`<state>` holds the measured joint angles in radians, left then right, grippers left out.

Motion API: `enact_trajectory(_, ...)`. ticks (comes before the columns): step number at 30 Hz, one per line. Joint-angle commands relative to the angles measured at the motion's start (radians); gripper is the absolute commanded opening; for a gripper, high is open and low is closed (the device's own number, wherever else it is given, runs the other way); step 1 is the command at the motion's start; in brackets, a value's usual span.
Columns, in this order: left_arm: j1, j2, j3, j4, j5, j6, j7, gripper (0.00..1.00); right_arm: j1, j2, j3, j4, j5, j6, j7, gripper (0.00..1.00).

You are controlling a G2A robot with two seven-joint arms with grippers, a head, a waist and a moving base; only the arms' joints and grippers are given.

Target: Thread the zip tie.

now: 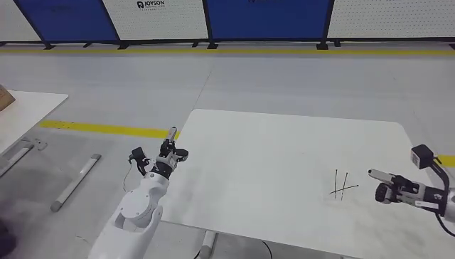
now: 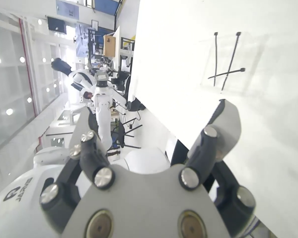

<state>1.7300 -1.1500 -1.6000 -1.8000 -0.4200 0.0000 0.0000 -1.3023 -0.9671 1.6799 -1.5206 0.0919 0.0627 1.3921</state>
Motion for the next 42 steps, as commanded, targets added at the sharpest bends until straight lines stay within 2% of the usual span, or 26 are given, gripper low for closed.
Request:
enact_trajectory(1,0.000,0.000,0.000,0.000,0.000,0.000,0.000,1.00,0.012,0.032,-0.030,0.014,0.028,-0.008,-0.002,1.00)
enact_trajectory(3,0.000,0.000,0.000,0.000,0.000,0.000,0.000,1.00,0.026,0.066,-0.060,0.034,0.061,-0.020,-0.002,1.00)
enact_trajectory(7,0.000,0.000,0.000,0.000,0.000,0.000,0.000,1.00,0.078,0.138,-0.147,0.111,0.061,-0.012,-0.002,1.00)
enact_trajectory(11,0.000,0.000,0.000,0.000,0.000,0.000,0.000,1.00,0.146,0.181,-0.265,0.195,0.087,-0.019,-0.002,1.00)
enact_trajectory(16,0.000,0.000,0.000,0.000,0.000,0.000,0.000,1.00,0.241,0.210,-0.446,0.280,0.124,-0.058,-0.002,1.00)
enact_trajectory(17,0.000,0.000,0.000,0.000,0.000,0.000,0.000,1.00,0.256,0.212,-0.465,0.291,0.131,-0.068,-0.002,1.00)
enact_trajectory(28,0.000,0.000,0.000,0.000,0.000,0.000,0.000,1.00,0.256,0.212,-0.465,0.291,0.131,-0.068,-0.002,1.00)
enact_trajectory(30,0.000,0.000,0.000,0.000,0.000,0.000,0.000,1.00,0.247,0.207,-0.489,0.285,0.189,-0.080,-0.002,1.00)
enact_trajectory(33,0.000,0.000,0.000,0.000,0.000,0.000,0.000,1.00,0.285,0.209,-0.515,0.322,0.208,-0.126,-0.002,1.00)
enact_trajectory(37,0.000,0.000,0.000,0.000,0.000,0.000,0.000,1.00,0.332,0.195,-0.538,0.384,0.205,-0.172,-0.065,1.00)
enact_trajectory(40,0.000,0.000,0.000,0.000,0.000,0.000,0.000,1.00,0.361,0.182,-0.567,0.415,0.167,-0.175,-0.122,1.00)
enact_trajectory(42,0.000,0.000,0.000,0.000,0.000,0.000,0.000,1.00,0.379,0.173,-0.590,0.432,0.164,-0.180,-0.107,1.00)
